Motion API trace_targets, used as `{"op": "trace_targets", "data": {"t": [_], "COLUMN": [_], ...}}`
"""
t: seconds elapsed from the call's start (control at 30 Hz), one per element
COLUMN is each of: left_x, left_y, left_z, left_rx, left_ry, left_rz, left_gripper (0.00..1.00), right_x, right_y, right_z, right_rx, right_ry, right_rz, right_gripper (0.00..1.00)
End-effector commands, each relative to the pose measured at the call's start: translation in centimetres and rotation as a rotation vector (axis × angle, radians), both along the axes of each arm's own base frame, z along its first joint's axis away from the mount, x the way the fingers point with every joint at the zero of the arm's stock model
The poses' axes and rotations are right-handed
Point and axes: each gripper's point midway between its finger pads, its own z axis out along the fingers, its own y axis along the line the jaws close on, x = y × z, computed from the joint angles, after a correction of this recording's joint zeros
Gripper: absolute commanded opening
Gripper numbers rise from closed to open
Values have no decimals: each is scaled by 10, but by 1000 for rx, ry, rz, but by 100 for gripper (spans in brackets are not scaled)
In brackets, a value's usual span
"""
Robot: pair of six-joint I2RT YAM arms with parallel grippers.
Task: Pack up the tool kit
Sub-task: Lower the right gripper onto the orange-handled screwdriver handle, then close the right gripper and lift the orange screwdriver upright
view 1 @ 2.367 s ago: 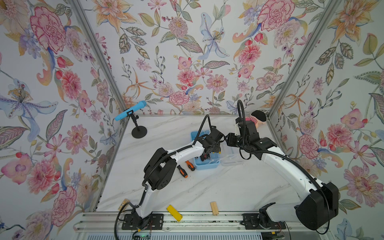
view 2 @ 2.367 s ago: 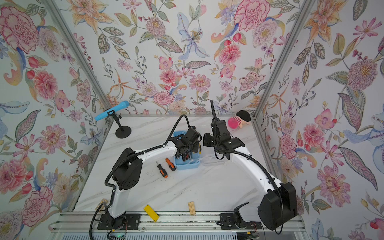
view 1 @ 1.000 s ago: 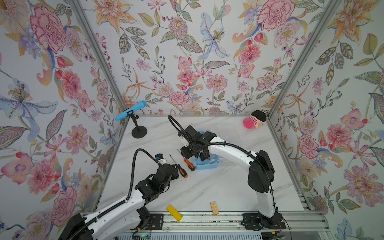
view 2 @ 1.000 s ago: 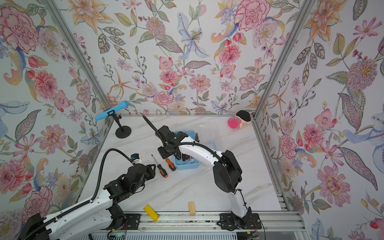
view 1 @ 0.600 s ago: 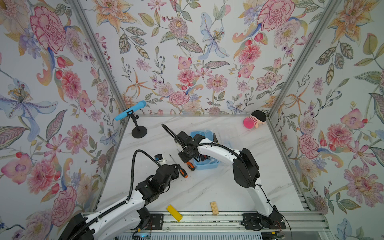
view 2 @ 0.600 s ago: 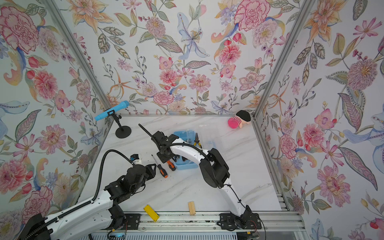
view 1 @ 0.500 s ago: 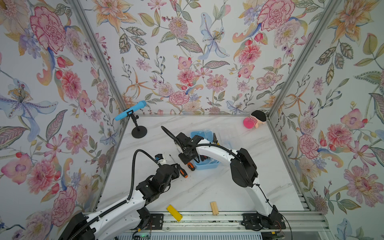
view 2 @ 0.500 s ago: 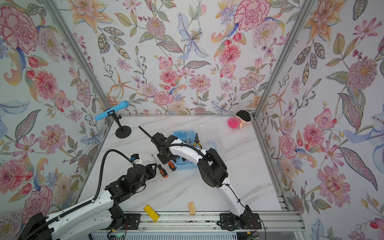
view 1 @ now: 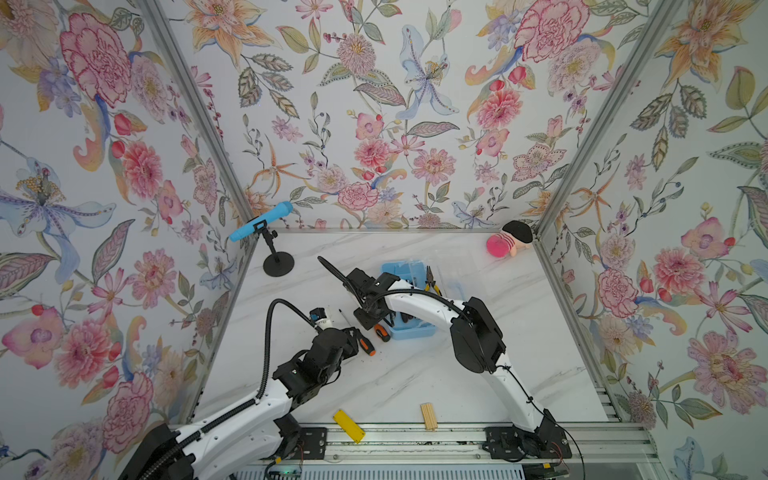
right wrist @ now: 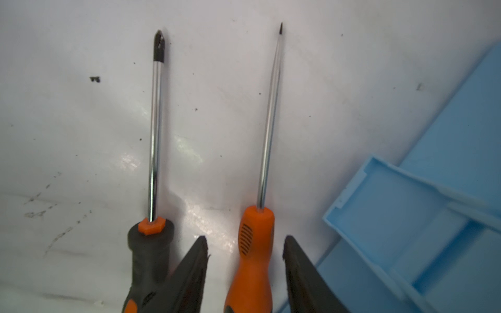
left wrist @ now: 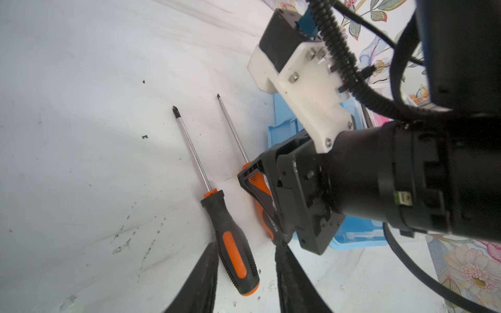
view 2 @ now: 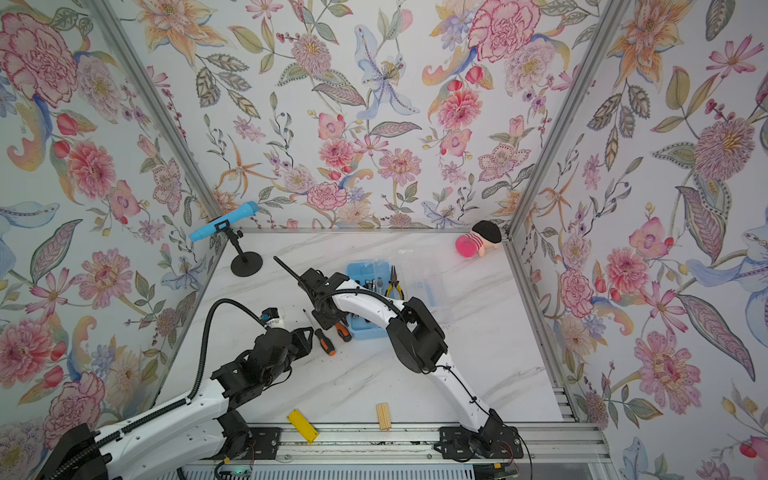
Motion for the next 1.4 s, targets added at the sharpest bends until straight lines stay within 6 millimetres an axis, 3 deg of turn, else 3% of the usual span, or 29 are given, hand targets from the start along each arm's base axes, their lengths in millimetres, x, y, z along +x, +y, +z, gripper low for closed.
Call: {"op": "trace_targets", "data": {"t": [0.0, 0.37, 0.83, 1.17, 1.27, 1.37], "left_x": [2, 6, 6, 8, 11, 14], "left_y": [4, 5, 16, 23, 20, 17], "left_z": [-2, -4, -9, -7, -6, -3], "left_rx": [18, 19, 13, 14, 27, 38], "left_ry": [-4, -3, -5, -12, -10, -7], "left_rz": [3, -8, -1, 3, -7, -20], "left_gripper": [39, 38, 38, 38, 36, 36], "right_x": [2, 4, -17, -15, -10, -2], "right_y": [-16, -17, -11, -8, -6, -3], "right_z": [-13, -23, -41, -39, -32, -14], "right_rx": [-95, -145, -171, -151, -134, -101], "right_ry": [3, 17, 80, 92, 78, 49], "right_rz": [-9, -19, -14, -27, -33, -39], "right_gripper": [47, 44, 40, 18, 0, 0]}}
